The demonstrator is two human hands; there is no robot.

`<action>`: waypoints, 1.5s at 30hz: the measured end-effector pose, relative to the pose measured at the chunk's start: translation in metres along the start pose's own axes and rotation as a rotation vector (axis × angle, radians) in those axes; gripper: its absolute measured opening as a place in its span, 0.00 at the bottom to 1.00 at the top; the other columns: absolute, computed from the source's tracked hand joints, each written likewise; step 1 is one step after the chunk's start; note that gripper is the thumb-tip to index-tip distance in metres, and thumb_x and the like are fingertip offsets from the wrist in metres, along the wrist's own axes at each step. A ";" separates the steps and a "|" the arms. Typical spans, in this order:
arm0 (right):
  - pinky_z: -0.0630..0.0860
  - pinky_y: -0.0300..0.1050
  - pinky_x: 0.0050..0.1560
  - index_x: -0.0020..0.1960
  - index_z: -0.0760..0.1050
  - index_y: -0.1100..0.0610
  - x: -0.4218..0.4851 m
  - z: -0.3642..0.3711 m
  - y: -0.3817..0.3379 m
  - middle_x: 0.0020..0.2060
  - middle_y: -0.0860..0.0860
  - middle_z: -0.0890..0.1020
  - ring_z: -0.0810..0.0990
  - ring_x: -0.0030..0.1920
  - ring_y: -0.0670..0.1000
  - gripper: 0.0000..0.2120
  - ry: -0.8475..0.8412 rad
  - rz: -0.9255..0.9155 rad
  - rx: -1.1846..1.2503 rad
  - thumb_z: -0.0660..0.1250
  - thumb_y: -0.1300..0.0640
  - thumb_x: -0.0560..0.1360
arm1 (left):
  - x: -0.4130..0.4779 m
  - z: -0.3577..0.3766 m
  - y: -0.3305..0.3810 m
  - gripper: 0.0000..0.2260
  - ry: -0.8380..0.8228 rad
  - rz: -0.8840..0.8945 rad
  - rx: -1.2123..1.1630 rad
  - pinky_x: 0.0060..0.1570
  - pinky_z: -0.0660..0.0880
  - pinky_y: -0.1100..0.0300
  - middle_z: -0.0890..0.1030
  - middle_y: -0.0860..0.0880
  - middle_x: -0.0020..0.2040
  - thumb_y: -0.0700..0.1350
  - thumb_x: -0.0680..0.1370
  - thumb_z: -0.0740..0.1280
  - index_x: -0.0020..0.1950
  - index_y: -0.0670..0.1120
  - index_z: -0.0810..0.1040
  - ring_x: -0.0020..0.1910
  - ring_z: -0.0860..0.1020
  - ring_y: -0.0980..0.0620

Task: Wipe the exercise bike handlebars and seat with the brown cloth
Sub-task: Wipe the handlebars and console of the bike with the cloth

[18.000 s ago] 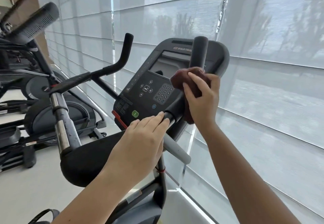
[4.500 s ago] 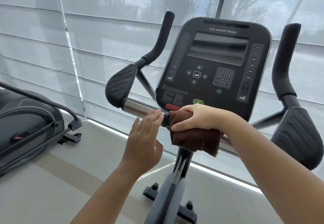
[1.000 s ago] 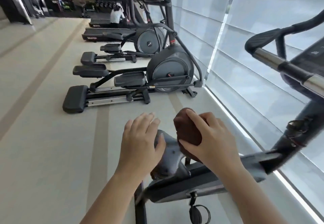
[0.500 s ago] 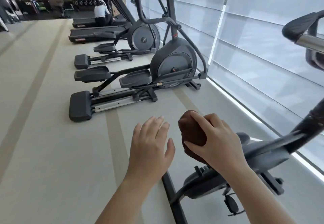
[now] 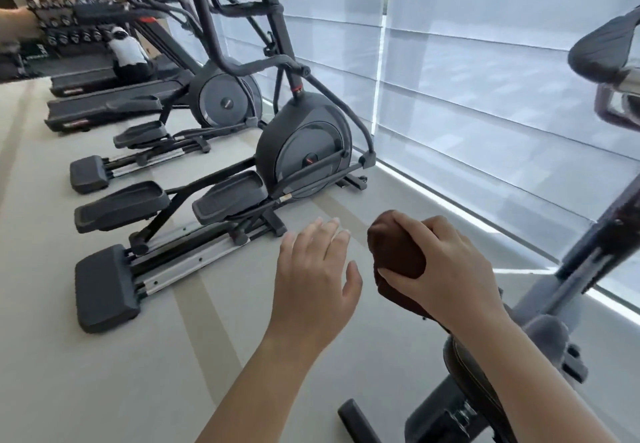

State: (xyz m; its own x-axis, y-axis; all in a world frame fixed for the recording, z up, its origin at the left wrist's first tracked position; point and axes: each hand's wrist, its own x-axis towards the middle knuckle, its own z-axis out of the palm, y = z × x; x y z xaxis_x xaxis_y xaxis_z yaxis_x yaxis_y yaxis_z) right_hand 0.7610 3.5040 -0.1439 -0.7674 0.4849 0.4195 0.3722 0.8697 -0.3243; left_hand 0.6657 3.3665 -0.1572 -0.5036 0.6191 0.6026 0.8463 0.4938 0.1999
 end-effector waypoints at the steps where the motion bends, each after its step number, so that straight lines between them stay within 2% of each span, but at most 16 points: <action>1: 0.74 0.46 0.35 0.63 0.70 0.46 0.012 0.006 -0.004 0.46 0.51 0.76 0.76 0.43 0.57 0.31 0.012 0.006 -0.007 0.74 0.46 0.62 | 0.010 0.005 -0.011 0.17 -0.004 0.011 -0.012 0.58 0.68 0.43 0.80 0.43 0.56 0.47 0.72 0.57 0.54 0.41 0.78 0.57 0.76 0.44; 11: 0.74 0.47 0.33 0.62 0.72 0.48 0.120 0.071 -0.049 0.45 0.51 0.77 0.77 0.41 0.57 0.32 0.081 0.166 -0.116 0.75 0.46 0.60 | 0.108 0.055 -0.128 0.17 -0.050 0.163 -0.184 0.57 0.69 0.43 0.80 0.43 0.56 0.47 0.73 0.56 0.54 0.42 0.78 0.58 0.76 0.43; 18: 0.75 0.46 0.38 0.65 0.69 0.46 0.161 0.087 -0.068 0.49 0.49 0.77 0.76 0.47 0.54 0.33 0.147 0.408 -0.211 0.73 0.43 0.63 | 0.182 0.082 -0.173 0.14 -0.091 0.395 -0.325 0.57 0.70 0.42 0.80 0.42 0.55 0.42 0.69 0.68 0.54 0.40 0.78 0.57 0.76 0.42; 22: 0.77 0.48 0.38 0.66 0.69 0.48 0.175 0.087 -0.065 0.48 0.50 0.78 0.77 0.45 0.55 0.34 0.200 0.498 -0.289 0.74 0.44 0.62 | 0.213 0.099 -0.170 0.15 -0.121 0.494 -0.421 0.56 0.71 0.41 0.79 0.41 0.56 0.41 0.69 0.71 0.55 0.40 0.78 0.58 0.75 0.42; 30: 0.75 0.46 0.39 0.65 0.70 0.49 0.210 0.093 -0.009 0.48 0.51 0.78 0.78 0.44 0.55 0.34 0.278 0.632 -0.378 0.75 0.44 0.61 | 0.272 0.160 -0.147 0.15 -0.100 0.622 -0.541 0.56 0.72 0.42 0.80 0.42 0.55 0.41 0.68 0.71 0.54 0.40 0.78 0.57 0.76 0.42; 36: 0.75 0.45 0.40 0.66 0.68 0.46 0.252 0.095 0.075 0.49 0.49 0.78 0.77 0.45 0.53 0.34 0.349 0.698 -0.426 0.73 0.42 0.63 | 0.349 0.228 -0.087 0.15 -0.066 0.734 -0.571 0.58 0.70 0.42 0.80 0.42 0.56 0.45 0.72 0.61 0.54 0.40 0.78 0.58 0.76 0.42; 40: 0.77 0.47 0.40 0.66 0.69 0.48 0.269 0.069 0.131 0.48 0.50 0.79 0.77 0.44 0.54 0.34 0.394 0.754 -0.492 0.73 0.42 0.62 | 0.392 0.262 -0.021 0.15 -0.067 0.817 -0.658 0.57 0.69 0.41 0.80 0.41 0.55 0.40 0.68 0.70 0.54 0.39 0.78 0.57 0.76 0.41; 45: 0.78 0.47 0.36 0.64 0.72 0.51 0.270 0.029 0.187 0.45 0.52 0.79 0.79 0.41 0.55 0.35 0.459 0.818 -0.617 0.77 0.45 0.59 | 0.422 0.288 0.054 0.16 -0.072 0.931 -0.769 0.58 0.69 0.42 0.80 0.43 0.56 0.41 0.67 0.72 0.54 0.41 0.78 0.58 0.76 0.42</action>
State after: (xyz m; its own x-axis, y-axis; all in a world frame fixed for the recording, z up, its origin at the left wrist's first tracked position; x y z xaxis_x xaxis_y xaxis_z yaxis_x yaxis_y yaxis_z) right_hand 0.6083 3.7946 -0.1160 0.0445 0.8085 0.5869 0.9686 0.1090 -0.2235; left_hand 0.4486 3.8302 -0.1141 0.3657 0.5892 0.7205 0.7600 -0.6359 0.1343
